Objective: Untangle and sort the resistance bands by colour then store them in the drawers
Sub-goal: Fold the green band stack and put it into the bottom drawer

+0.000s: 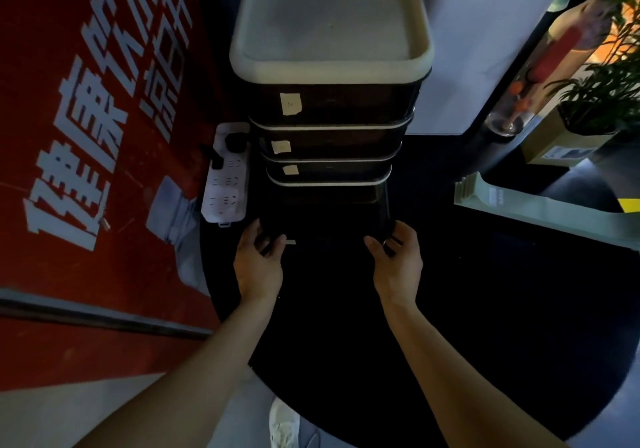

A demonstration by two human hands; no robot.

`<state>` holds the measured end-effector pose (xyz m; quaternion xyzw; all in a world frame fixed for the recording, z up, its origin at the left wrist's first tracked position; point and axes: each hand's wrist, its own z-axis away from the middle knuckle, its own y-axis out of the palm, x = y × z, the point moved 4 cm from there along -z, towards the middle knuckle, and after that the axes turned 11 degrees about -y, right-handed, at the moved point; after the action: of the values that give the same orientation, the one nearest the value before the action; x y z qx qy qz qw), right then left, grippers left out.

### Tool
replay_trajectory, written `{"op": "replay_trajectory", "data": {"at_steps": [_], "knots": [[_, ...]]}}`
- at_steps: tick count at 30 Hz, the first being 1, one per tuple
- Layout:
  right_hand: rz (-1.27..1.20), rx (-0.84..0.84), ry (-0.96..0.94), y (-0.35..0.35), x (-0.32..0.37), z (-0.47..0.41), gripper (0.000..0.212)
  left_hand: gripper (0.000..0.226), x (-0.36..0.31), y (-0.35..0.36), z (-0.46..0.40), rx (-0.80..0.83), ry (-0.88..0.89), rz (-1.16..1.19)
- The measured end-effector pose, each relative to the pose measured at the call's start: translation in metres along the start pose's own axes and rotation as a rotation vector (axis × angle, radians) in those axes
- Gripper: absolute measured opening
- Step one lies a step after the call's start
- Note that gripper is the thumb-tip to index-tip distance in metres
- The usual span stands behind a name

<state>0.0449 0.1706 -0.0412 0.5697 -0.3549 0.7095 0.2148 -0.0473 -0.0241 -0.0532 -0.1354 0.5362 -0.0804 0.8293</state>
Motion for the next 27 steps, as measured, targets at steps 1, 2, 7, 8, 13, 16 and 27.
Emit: {"op": "replay_trajectory", "data": {"at_steps": [1, 2, 7, 8, 13, 16, 27], "knots": [[0.004, 0.0, 0.001, -0.001, 0.0, 0.0, 0.045, 0.055, -0.001, 0.0, 0.001, -0.001, -0.003, -0.002], [0.012, 0.002, 0.001, -0.002, 0.0, -0.001, 0.044, 0.055, -0.001, 0.0, 0.003, 0.0, -0.008, -0.002], [0.055, 0.014, 0.001, -0.011, -0.003, -0.003, 0.047, 0.053, -0.002, -0.001, 0.02, -0.028, -0.007, -0.015], [0.067, 0.013, -0.006, -0.014, -0.003, -0.003, 0.048, 0.05, -0.004, -0.001, 0.025, -0.045, 0.025, -0.051], [0.133, 0.013, -0.059, -0.036, 0.002, -0.008, 0.046, 0.034, -0.03, 0.017, 0.05, 0.03, 0.221, -0.207], [0.164, 0.017, -0.11, -0.055, 0.009, -0.022, 0.042, 0.03, -0.052, 0.048, 0.061, 0.143, 0.285, -0.241], [0.429, 0.036, -0.186, -0.168, -0.02, -0.104, 0.031, 0.03, -0.083, 0.203, 0.088, 0.411, 0.248, -0.378]]}}
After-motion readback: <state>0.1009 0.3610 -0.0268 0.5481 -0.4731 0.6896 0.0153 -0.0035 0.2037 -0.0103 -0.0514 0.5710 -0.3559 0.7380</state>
